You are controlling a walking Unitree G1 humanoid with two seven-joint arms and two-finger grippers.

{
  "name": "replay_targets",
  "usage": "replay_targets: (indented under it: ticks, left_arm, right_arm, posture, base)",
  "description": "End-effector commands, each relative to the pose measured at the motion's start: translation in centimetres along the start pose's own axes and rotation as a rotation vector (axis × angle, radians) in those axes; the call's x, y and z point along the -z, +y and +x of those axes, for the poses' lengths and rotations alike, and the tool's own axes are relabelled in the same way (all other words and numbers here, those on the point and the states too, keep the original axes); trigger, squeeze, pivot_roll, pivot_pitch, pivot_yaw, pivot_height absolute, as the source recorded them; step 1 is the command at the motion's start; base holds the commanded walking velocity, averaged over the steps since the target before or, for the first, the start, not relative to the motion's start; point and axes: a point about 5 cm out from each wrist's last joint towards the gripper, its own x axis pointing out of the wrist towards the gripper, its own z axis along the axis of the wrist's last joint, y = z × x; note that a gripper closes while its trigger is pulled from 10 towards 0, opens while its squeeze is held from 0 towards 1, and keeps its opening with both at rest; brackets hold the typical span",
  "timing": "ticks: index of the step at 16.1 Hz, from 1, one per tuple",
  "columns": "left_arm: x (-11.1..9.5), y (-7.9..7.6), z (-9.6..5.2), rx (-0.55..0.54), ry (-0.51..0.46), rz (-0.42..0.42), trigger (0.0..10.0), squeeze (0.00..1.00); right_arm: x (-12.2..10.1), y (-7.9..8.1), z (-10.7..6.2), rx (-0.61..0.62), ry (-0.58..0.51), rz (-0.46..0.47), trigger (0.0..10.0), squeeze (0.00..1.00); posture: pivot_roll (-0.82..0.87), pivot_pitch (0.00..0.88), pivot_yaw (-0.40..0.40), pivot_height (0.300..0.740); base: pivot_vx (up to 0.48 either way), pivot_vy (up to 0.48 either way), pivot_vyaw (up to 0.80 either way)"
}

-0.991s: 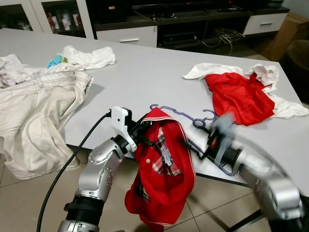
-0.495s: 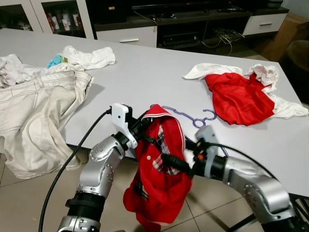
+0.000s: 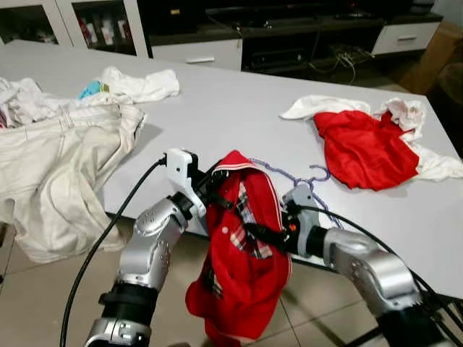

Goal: Hang hanger

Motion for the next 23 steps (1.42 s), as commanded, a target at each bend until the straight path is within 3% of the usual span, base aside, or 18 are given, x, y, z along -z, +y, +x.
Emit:
replay_targets:
  ticks: [1, 5, 9, 12, 18, 21, 22, 23]
  left_arm:
    - [-1.3, -0.1, 0.4, 0.013, -0.053, 0.021, 10.0, 0.0]
    - [-1.4, -0.4, 0.6, 0.023, -0.058, 0.011, 10.0, 0.0]
    - [-1.3, -0.4, 0.6, 0.02, -0.05, 0.011, 10.0, 0.0]
    - [-1.2, -0.2, 0.6, 0.003, -0.038, -0.006, 10.0, 0.0]
    - [-0.4, -0.7, 0.7, 0.027, 0.02, 0.016, 10.0, 0.0]
    - [-0.2, -0.7, 0.8, 0.031, 0.029, 0.024, 10.0, 0.0]
    - [-0.3, -0.9, 0.7, 0.053, 0.016, 0.02, 10.0, 1.0]
    - [-0.4, -1.1, 0.6, 0.069, 0.006, 0.015, 10.0, 1.0]
  right_arm:
    - [-0.8, -1.1, -0.3, 0.083, -0.037, -0.002, 0.0, 0.0]
    - [-2.7, -1.8, -0.2, 0.168, -0.129, 0.021, 0.0, 0.0]
    - [-3.2, -2.1, -0.1, 0.185, -0.17, 0.054, 0.0, 0.0]
    - [-5.8, -2.6, -0.5, 0.166, -0.287, 0.181, 0.0, 0.0]
    - [-8.6, -4.0, -0.8, 0.248, -0.374, 0.181, 0.0, 0.0]
    - [-9.5, -5.6, -1.1, 0.36, -0.4, 0.173, 0.0, 0.0]
    - [-10.2, -6.3, -1.3, 0.4, -0.421, 0.167, 0.0, 0.0]
    - [-10.8, -6.6, -1.5, 0.423, -0.436, 0.16, 0.0, 0.0]
  posture:
    - [-0.07, 0.0, 0.003, 0.74]
    - [-0.07, 0.0, 0.002, 0.74]
    - [-0.07, 0.0, -0.001, 0.74]
    - [-0.06, 0.0, -0.005, 0.74]
    - [-0.06, 0.0, -0.011, 0.74]
    - [-0.07, 0.0, -0.01, 0.74]
    - [-0.06, 0.0, -0.01, 0.74]
    - [-0.07, 0.0, -0.008, 0.74]
  base:
    - [0.0, 0.0, 0.0]
    - [0.0, 0.0, 0.0]
    - [0.0, 0.0, 0.0]
    - [0.0, 0.0, 0.0]
    - [0.0, 0.0, 0.0]
    - [0.0, 0.0, 0.0]
    - [0.0, 0.0, 0.0]
    - [0.0, 0.0, 0.0]
